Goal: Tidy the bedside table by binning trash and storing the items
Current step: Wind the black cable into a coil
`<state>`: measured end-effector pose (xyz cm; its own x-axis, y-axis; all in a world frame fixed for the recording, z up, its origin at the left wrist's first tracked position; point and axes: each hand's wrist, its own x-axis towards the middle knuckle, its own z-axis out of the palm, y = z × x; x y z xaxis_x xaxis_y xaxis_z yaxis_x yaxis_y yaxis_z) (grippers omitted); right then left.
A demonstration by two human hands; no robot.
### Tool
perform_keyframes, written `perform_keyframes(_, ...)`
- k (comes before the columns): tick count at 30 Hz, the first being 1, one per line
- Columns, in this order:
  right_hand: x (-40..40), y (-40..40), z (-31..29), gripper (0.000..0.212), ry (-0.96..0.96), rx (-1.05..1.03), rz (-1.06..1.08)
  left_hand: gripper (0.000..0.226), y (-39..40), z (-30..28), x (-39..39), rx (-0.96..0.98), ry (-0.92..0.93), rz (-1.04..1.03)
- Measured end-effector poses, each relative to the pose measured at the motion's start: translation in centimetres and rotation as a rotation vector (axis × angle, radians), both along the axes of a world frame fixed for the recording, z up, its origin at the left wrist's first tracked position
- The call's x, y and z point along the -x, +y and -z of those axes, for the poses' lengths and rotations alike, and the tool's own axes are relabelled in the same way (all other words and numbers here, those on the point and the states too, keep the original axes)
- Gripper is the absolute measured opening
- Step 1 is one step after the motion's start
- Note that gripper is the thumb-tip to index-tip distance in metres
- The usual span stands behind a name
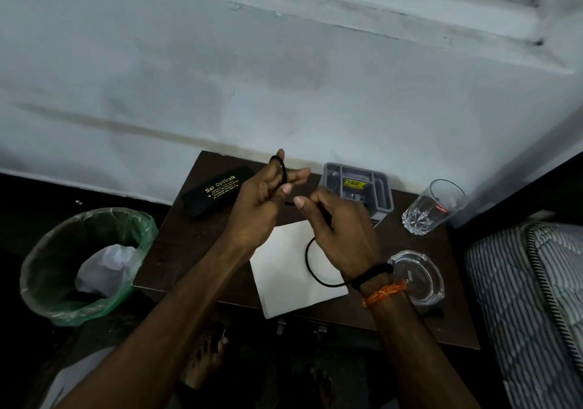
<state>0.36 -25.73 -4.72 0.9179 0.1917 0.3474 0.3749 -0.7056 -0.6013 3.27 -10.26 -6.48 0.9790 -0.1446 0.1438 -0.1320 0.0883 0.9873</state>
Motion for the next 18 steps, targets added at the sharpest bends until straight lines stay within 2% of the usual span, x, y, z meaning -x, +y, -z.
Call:
perform_keyframes(4, 0.2, -0.2, -0.4, 0.022, 0.0, -0.063, -0.029, 0.058, 0.0, 0.4, 0.2, -0.148, -0.012, 0.084)
perform_keyframes(8, 0.1, -0.6, -0.6, 0.023, -0.077, -0.074, 0.004, 0.055, 0.5, 0.8, 0.0, -0.257, -0.046, 0.175)
perform_keyframes(12, -0.3, -0.9, -0.3, 0.022, -0.099, -0.095, 0.042, 0.042, 0.4, 0.9, 0.7, -0.335, -0.099, 0.335)
perform_keyframes(18, -0.7, -1.6, 0.0, 0.013, -0.103, -0.216, 0.211, 0.044, 0.3, -0.6, 1.2, -0.085, -0.021, 0.474)
